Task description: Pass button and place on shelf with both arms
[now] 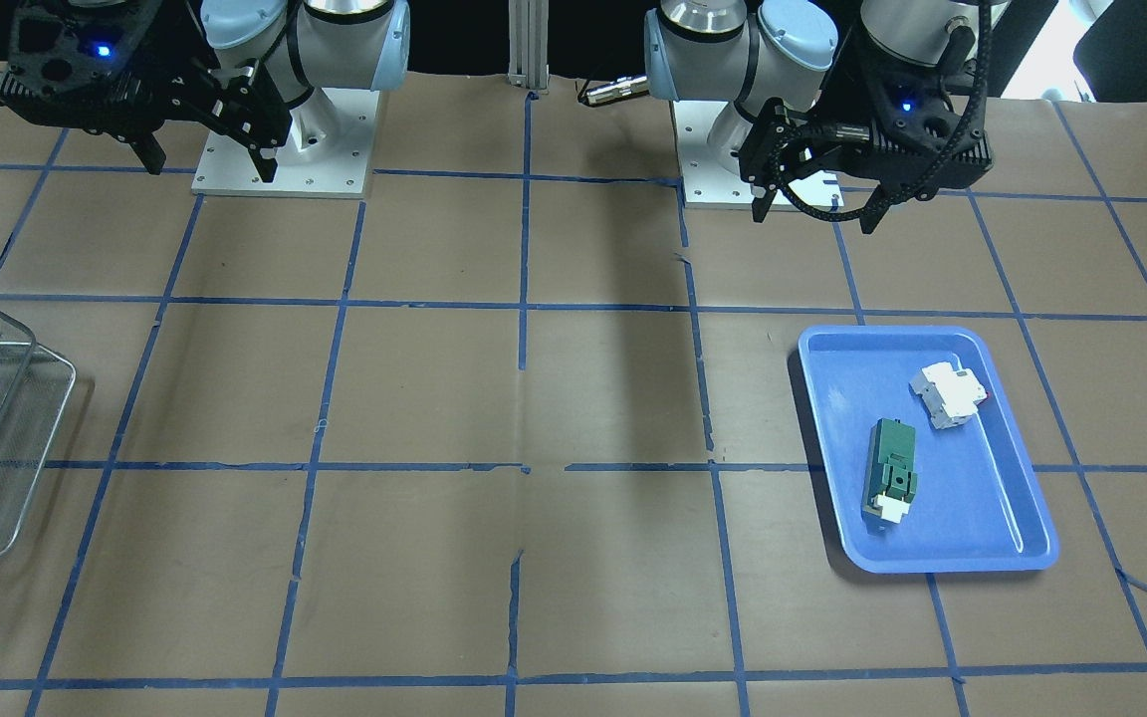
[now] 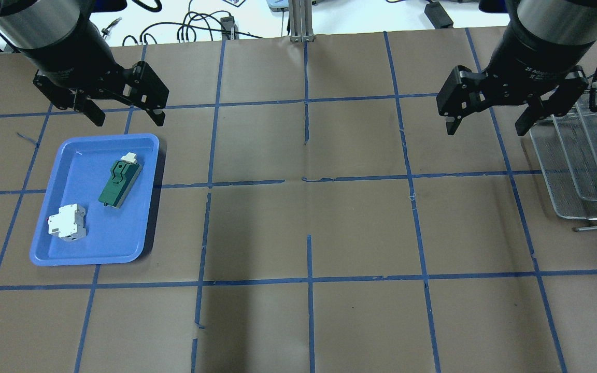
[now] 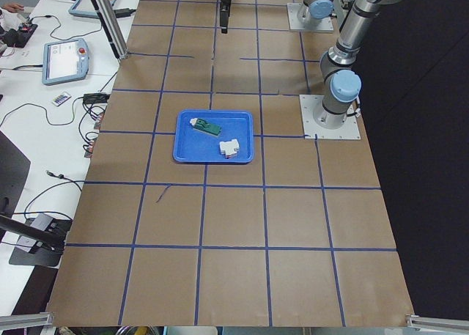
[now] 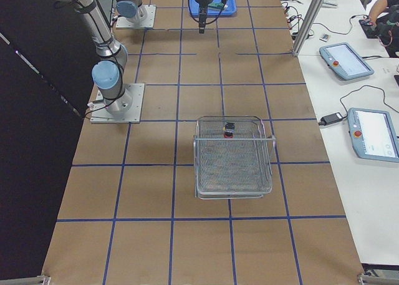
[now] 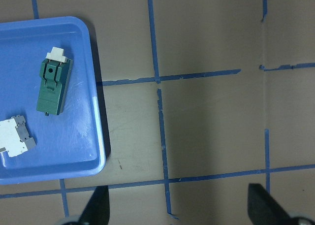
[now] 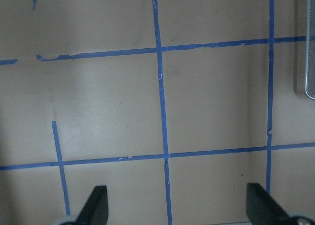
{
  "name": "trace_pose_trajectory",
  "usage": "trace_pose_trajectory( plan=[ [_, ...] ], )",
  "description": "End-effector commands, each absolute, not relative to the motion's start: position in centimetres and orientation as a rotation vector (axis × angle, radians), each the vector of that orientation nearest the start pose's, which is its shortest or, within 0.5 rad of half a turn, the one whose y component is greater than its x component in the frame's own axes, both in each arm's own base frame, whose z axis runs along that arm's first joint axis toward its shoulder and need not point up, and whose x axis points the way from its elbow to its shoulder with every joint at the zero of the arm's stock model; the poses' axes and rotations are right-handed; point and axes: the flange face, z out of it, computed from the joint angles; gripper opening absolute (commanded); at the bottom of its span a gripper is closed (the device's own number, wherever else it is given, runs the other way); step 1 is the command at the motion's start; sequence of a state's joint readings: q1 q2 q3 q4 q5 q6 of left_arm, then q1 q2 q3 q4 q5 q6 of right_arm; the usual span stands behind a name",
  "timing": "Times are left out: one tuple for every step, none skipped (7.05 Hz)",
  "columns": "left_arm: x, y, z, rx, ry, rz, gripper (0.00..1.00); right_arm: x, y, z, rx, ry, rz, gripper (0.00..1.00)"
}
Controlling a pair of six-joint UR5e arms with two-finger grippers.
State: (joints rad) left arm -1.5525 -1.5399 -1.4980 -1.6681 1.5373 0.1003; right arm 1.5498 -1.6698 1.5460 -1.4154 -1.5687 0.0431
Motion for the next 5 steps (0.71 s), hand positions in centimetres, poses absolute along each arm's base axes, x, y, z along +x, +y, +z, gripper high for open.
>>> trace_pose_trajectory(
  plan=[
    [-12.8,-47.7,52.1,0.242,3.166,0.024,1.0,12.5,-45.5,52.8,0.096,3.137,0.043,1.0],
    [-12.8,-47.7,51.6,0.231,3.171,0.019,1.0,12.6,-47.0,53.0,0.094,3.14,0.039,1.0],
    [-12.9,-47.9,51.1,0.238,3.164,0.01,1.0,12.7,-47.0,53.0,0.092,3.142,0.041,1.0],
    [-12.8,-48.0,50.5,0.228,3.162,0.047,1.0,12.6,-47.0,52.9,0.092,3.145,0.048,1.0],
    [-12.6,-47.8,51.3,0.229,3.136,0.043,1.0,12.4,-47.0,52.9,0.094,3.162,0.048,1.0]
  ],
)
